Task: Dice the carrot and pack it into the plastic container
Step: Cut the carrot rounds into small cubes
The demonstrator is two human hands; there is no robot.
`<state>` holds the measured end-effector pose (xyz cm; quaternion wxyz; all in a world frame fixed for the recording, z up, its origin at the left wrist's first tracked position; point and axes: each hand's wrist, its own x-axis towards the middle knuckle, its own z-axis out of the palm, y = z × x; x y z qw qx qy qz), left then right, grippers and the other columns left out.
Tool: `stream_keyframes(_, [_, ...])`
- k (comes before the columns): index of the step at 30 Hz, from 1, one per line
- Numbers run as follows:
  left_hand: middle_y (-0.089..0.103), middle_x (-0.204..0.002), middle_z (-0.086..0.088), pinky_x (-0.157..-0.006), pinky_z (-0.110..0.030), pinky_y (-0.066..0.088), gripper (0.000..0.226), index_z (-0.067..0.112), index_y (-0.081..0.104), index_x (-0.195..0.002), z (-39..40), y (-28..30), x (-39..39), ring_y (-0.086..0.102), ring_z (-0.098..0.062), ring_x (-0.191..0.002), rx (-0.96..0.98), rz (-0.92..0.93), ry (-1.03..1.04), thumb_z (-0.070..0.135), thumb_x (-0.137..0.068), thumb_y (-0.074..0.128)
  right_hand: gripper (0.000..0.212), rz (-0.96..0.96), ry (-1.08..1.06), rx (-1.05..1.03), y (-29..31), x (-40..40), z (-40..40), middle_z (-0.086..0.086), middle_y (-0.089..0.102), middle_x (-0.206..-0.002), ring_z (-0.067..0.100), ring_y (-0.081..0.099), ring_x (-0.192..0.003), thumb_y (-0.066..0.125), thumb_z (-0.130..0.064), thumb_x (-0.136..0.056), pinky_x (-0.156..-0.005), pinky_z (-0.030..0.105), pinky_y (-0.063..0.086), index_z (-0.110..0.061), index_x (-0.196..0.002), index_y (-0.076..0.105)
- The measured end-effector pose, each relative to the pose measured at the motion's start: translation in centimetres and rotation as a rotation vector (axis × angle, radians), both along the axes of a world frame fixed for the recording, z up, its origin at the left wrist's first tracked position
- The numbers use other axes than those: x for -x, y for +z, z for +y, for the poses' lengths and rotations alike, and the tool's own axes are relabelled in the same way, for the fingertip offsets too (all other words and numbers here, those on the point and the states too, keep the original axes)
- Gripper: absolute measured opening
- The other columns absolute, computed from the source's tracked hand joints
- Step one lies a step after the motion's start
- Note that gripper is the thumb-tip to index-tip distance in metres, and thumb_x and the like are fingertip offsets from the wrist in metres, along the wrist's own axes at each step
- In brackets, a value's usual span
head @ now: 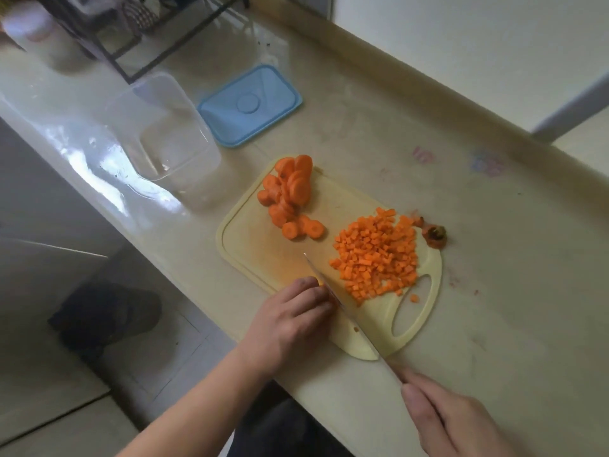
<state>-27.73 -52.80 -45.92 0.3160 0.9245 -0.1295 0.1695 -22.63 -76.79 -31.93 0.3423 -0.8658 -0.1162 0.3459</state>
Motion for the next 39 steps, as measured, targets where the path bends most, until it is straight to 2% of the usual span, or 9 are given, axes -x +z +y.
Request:
stream_keyframes(3, [0.071,-0.115,-0.014,-0.092,-0.042,0.055,0.02,0.0,0.076,-0.109,-0.1,0.3,-0.2,0.065,-0.035,-0.114,0.006,-0.003,0.001,0.003,-0.089,0.078,0.054,-0.026,0.056,0.006,-1.0,-0.1,0.3,-0.053,0.053,-0.089,-0.025,0.051,-0.096,0.007,-0.092,-0.067,-0.077,-0.004,0.035,-0.077,-0.098,0.048])
stream_keyframes(7, [0.071,-0.108,-0.014,-0.092,-0.039,0.054,0.017,0.0,0.076,-0.106,-0.3,0.6,-0.1,0.065,-0.034,-0.105,-0.021,-0.024,0.03,0.006,-0.09,0.075,0.06,-0.042,0.108,-0.039,-1.8,-1.5,1.2,-0.045,0.055,-0.069,-0.018,0.056,-0.074,0.019,-0.072,-0.08,-0.065,-0.002,0.034,-0.043,-0.104,0.065])
stream_keyframes(10, [0.07,-0.102,-0.014,-0.089,-0.038,0.054,0.016,-0.001,0.076,-0.103,-1.0,0.7,-0.3,0.064,-0.033,-0.102,-0.041,-0.032,0.094,0.006,-0.088,0.079,0.029,-0.046,0.075,-0.083,-1.0,-2.4,1.8,-0.035,0.056,-0.059,-0.01,0.056,-0.062,0.029,-0.059,-0.091,-0.057,0.001,0.035,-0.063,-0.084,0.057])
stream_keyframes(13, [0.069,-0.101,-0.015,-0.091,-0.036,0.053,0.016,-0.002,0.076,-0.101,-1.2,1.0,-0.7,0.064,-0.033,-0.101,-0.022,-0.029,0.149,0.004,-0.087,0.08,0.03,-0.029,0.091,-0.099,-0.3,-2.5,1.8,-0.022,0.056,-0.054,-0.001,0.055,-0.055,0.029,-0.056,-0.092,-0.053,0.007,0.035,-0.067,-0.071,0.048])
stream_keyframes(17, [0.07,-0.105,-0.015,-0.09,-0.037,0.054,0.018,-0.004,0.075,-0.1,-0.7,0.9,-0.6,0.065,-0.033,-0.103,0.005,-0.005,0.116,-0.002,-0.083,0.081,0.041,0.019,0.144,-0.069,-0.2,-2.1,0.7,-0.015,0.058,-0.058,0.002,0.057,-0.057,0.019,-0.076,-0.078,-0.054,0.009,0.039,-0.065,-0.094,0.055])
stream_keyframes(20, [0.071,-0.11,-0.015,-0.091,-0.039,0.054,0.024,-0.004,0.075,-0.106,-0.2,0.9,-0.5,0.066,-0.035,-0.107,0.005,0.008,0.068,-0.005,-0.083,0.079,0.065,0.031,0.191,-0.017,-0.6,-1.8,-0.2,-0.032,0.064,-0.073,-0.012,0.061,-0.077,0.015,-0.079,-0.076,-0.069,0.007,0.044,-0.054,-0.118,0.057])
stream_keyframes(25, [0.071,-0.116,-0.013,-0.094,-0.039,0.053,0.029,-0.002,0.075,-0.11,0.2,0.9,-0.6,0.065,-0.034,-0.112,0.026,0.03,0.05,-0.008,-0.082,0.08,0.065,0.018,0.196,0.032,-1.5,-1.4,-0.7,-0.033,0.065,-0.108,-0.016,0.055,-0.106,0.014,-0.078,-0.08,-0.092,0.017,0.046,-0.052,-0.123,0.055])
stream_keyframes(30, [0.07,-0.113,-0.011,-0.092,-0.036,0.053,0.032,0.0,0.076,-0.108,0.2,0.9,-0.6,0.064,-0.031,-0.108,0.02,0.043,0.057,-0.008,-0.078,0.084,0.051,-0.057,0.209,-0.056,-2.2,-2.2,1.4,-0.008,0.059,-0.067,0.009,0.058,-0.065,0.015,-0.069,-0.089,-0.066,0.037,0.048,-0.035,-0.087,0.053])
stream_keyframes(39, [0.069,-0.107,-0.017,-0.092,-0.037,0.051,0.012,-0.004,0.075,-0.1,-0.3,1.1,0.0,0.062,-0.034,-0.102,-0.031,-0.043,0.094,0.002,-0.09,0.071,0.036,0.018,0.141,-0.063,-0.2,-1.8,1.0,-0.009,0.058,-0.061,0.004,0.056,-0.057,0.023,-0.062,-0.09,-0.055,0.016,0.041,-0.053,-0.082,0.057])
